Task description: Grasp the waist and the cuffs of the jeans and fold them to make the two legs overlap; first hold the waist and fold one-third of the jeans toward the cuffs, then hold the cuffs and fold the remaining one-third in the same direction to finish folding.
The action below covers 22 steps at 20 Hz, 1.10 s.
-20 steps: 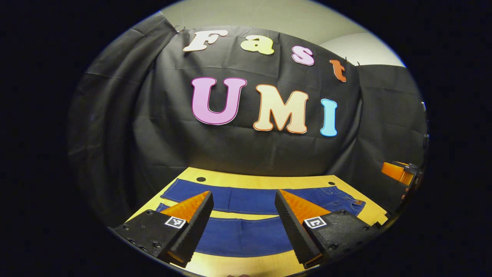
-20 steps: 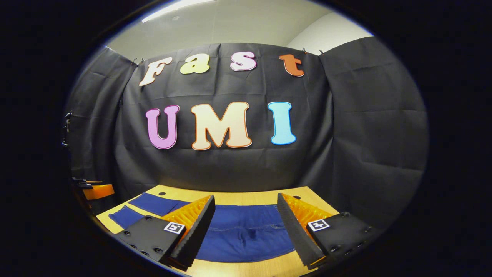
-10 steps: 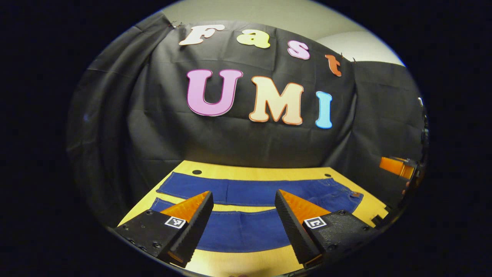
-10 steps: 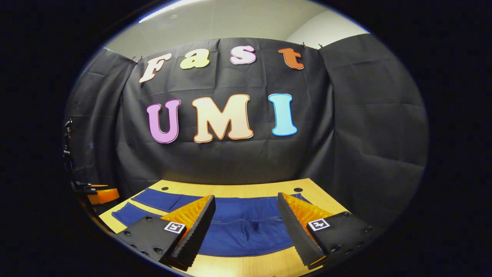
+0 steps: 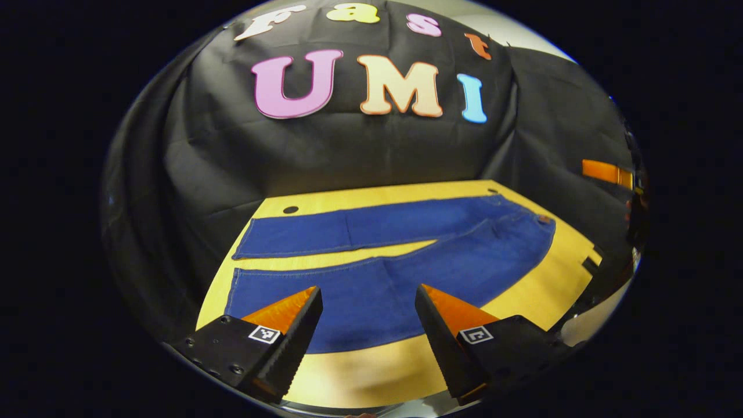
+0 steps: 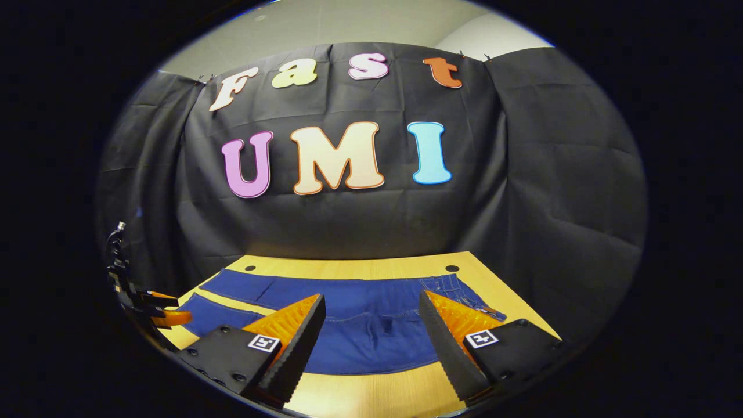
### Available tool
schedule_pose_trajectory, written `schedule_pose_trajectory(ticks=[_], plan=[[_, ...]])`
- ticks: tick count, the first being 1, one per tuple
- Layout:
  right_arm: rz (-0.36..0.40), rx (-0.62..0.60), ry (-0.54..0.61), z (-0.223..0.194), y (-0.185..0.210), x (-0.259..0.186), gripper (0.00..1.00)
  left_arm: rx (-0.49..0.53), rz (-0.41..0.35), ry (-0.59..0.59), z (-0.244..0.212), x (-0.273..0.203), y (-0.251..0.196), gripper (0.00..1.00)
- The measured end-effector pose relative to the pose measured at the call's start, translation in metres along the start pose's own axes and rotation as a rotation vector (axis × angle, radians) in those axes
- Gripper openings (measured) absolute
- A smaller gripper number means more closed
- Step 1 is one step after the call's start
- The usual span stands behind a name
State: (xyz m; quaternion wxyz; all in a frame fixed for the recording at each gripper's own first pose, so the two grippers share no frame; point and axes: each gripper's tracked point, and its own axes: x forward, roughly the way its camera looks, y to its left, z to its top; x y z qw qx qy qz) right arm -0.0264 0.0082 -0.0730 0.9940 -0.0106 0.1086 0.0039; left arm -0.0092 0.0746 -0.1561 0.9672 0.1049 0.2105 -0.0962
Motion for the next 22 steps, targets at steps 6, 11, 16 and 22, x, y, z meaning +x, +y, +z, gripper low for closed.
schedule_pose_trajectory(ticks=[6,11,16,22], plan=[[0.012,-0.026,0.087,-0.032,0.005,0.003,1.0,0.178,-0.193,0.281,-0.072,0.009,0.02,0.93],[0.033,-0.024,0.156,-0.06,0.013,0.003,1.0,0.326,-0.267,0.436,-0.094,0.011,0.051,0.93],[0.024,-0.029,0.187,-0.068,0.013,0.006,1.0,0.492,-0.335,0.568,-0.112,0.009,0.066,0.95],[0.009,-0.032,0.199,-0.071,0.007,0.011,0.99,0.558,-0.375,0.681,-0.133,0.011,0.076,0.94]])
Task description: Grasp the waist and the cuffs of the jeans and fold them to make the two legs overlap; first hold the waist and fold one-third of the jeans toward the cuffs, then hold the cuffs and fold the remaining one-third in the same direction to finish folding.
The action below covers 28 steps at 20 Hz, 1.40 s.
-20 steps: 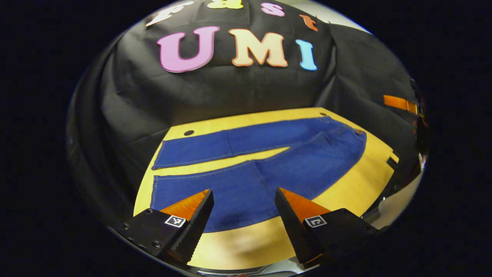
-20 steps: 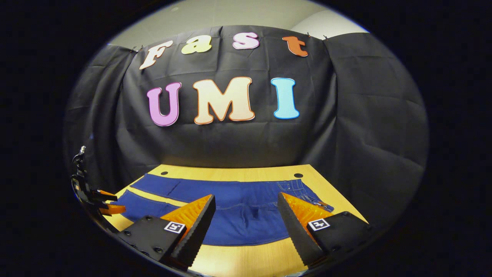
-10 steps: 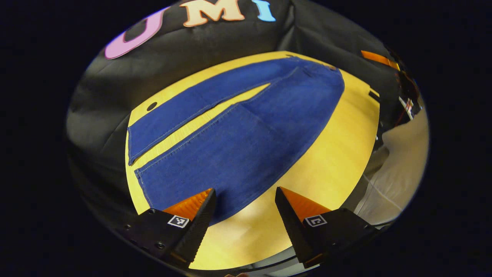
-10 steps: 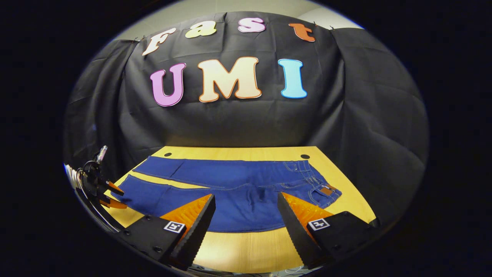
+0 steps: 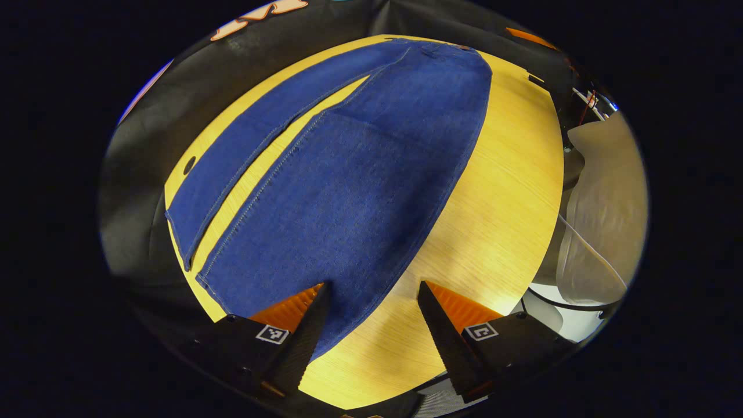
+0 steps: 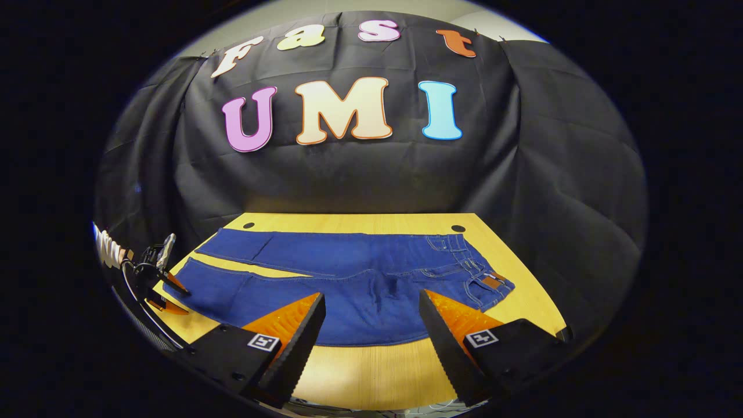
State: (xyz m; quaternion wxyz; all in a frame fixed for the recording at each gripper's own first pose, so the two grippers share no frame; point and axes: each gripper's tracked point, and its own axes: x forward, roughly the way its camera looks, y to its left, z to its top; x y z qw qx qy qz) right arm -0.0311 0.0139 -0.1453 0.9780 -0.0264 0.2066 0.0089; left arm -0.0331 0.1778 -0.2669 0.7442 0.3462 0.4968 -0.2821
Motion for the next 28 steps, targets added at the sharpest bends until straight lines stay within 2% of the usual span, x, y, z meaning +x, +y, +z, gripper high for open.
schedule_pose_trajectory(ticks=[3,5,6,7,13,17,21,23,24,25,26,28], plan=[[0.005,-0.006,0.015,-0.006,0.002,0.003,1.0,0.0,-0.024,0.007,0.002,-0.001,0.0,0.9],[0.014,-0.015,0.025,-0.008,0.005,0.005,1.0,0.02,-0.058,0.028,0.001,0.002,-0.002,0.96],[0.02,-0.017,0.028,-0.009,0.008,0.005,1.0,0.022,-0.083,0.043,0.001,0.005,-0.004,0.84],[0.027,-0.017,0.028,-0.008,0.01,0.006,0.99,0.025,-0.097,0.064,0.0,0.005,-0.004,0.88],[0.04,-0.002,0.049,-0.009,0.008,0.007,0.99,0.074,-0.124,0.109,0.0,0.007,0.002,0.86],[0.053,-0.009,0.086,-0.015,0.01,0.01,0.98,0.067,-0.108,0.149,0.0,0.009,0.007,0.55],[0.068,-0.024,0.098,-0.02,0.013,0.007,1.0,0.101,-0.112,0.19,-0.001,0.01,0.012,0.45],[0.074,-0.027,0.105,-0.023,0.013,0.007,1.0,0.112,-0.097,0.193,0.001,0.011,0.018,0.32],[0.078,-0.026,0.108,-0.024,0.013,0.007,1.0,0.113,-0.089,0.195,0.002,0.011,0.018,0.19],[0.081,-0.026,0.114,-0.027,0.012,0.007,1.0,0.114,-0.086,0.198,0.003,0.011,0.018,0.11],[0.082,-0.023,0.121,-0.029,0.011,0.009,1.0,0.111,-0.086,0.204,0.003,0.011,0.018,0.07],[0.094,-0.013,0.129,-0.031,0.01,0.009,1.0,0.103,-0.087,0.211,0.003,0.011,0.018,0.06]])
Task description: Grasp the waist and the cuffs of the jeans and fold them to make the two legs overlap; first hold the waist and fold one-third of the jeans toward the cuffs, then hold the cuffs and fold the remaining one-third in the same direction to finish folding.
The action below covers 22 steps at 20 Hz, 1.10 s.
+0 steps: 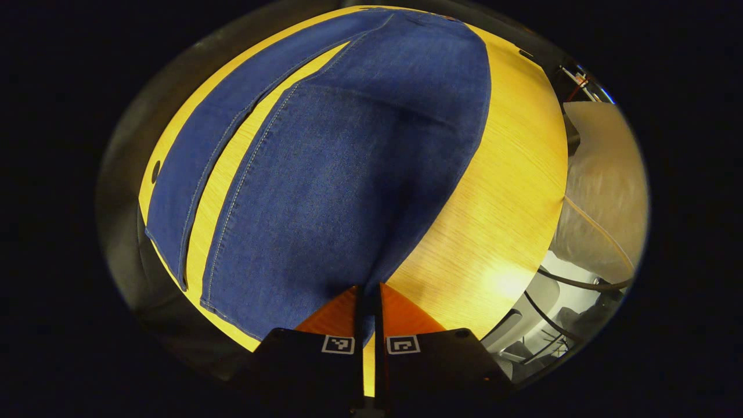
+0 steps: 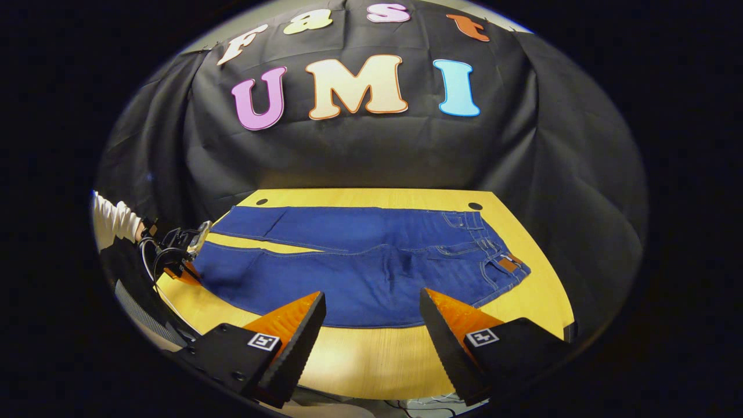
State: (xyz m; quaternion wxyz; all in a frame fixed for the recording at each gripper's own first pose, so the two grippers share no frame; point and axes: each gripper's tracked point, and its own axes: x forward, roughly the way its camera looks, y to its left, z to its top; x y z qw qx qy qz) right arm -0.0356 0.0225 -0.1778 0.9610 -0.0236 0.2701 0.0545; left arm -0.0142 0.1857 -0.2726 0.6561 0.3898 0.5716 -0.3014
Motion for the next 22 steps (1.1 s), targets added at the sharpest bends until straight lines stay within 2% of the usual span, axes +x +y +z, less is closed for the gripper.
schedule_pose_trajectory(ticks=[5,9,13,18,22], plan=[[0.026,-0.077,0.062,-0.011,-0.031,0.019,0.99,-0.025,-0.014,0.011,0.002,0.0,0.002,0.0],[0.066,-0.237,0.16,-0.025,-0.069,0.038,1.0,-0.041,0.017,0.05,0.001,0.0,0.002,0.0],[0.142,-0.385,0.251,-0.035,-0.098,0.067,0.99,-0.102,0.05,0.076,0.002,0.0,0.001,0.0],[0.269,-0.629,0.469,-0.092,-0.131,0.098,0.98,-0.155,0.065,0.096,0.003,0.0,0.0,0.0],[0.348,-0.633,0.564,-0.113,-0.129,0.114,0.98,-0.169,0.055,0.119,0.003,0.0,0.001,0.0]])
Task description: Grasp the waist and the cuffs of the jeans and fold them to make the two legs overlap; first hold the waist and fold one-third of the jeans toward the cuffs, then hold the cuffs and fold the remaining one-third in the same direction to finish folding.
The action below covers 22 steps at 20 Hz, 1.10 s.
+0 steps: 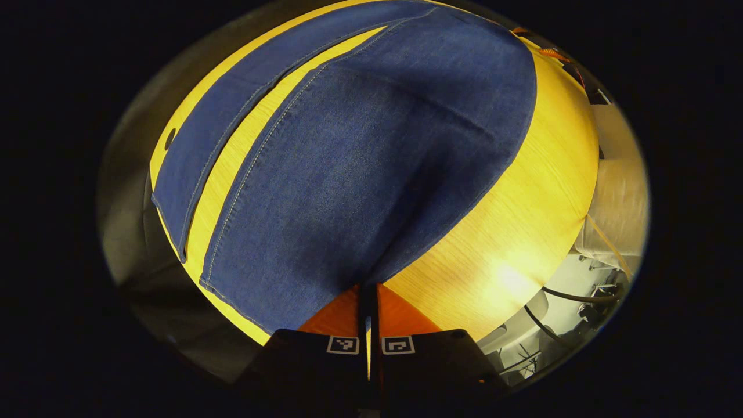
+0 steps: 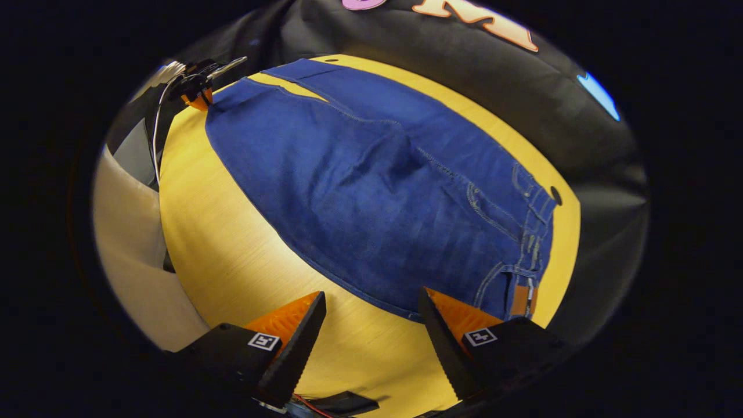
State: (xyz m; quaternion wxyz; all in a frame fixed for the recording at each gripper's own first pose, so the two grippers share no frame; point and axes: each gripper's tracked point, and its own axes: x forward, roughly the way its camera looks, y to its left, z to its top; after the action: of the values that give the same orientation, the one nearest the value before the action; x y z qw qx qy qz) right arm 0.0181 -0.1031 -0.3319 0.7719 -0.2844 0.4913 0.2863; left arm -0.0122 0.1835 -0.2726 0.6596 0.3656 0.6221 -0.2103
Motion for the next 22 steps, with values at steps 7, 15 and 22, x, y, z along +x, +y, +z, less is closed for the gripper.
schedule_pose_trajectory(ticks=[7,15,22], plan=[[0.096,0.029,0.058,-0.005,0.0,0.022,0.98,-0.022,-0.02,0.025,0.002,-0.001,0.0,0.0],[0.09,-0.005,0.046,-0.002,0.003,0.017,0.87,-0.017,-0.032,0.05,0.001,-0.002,-0.001,0.0],[0.068,-0.059,0.021,0.0,0.018,0.022,0.12,-0.053,-0.051,0.023,0.002,-0.003,-0.004,0.0]])
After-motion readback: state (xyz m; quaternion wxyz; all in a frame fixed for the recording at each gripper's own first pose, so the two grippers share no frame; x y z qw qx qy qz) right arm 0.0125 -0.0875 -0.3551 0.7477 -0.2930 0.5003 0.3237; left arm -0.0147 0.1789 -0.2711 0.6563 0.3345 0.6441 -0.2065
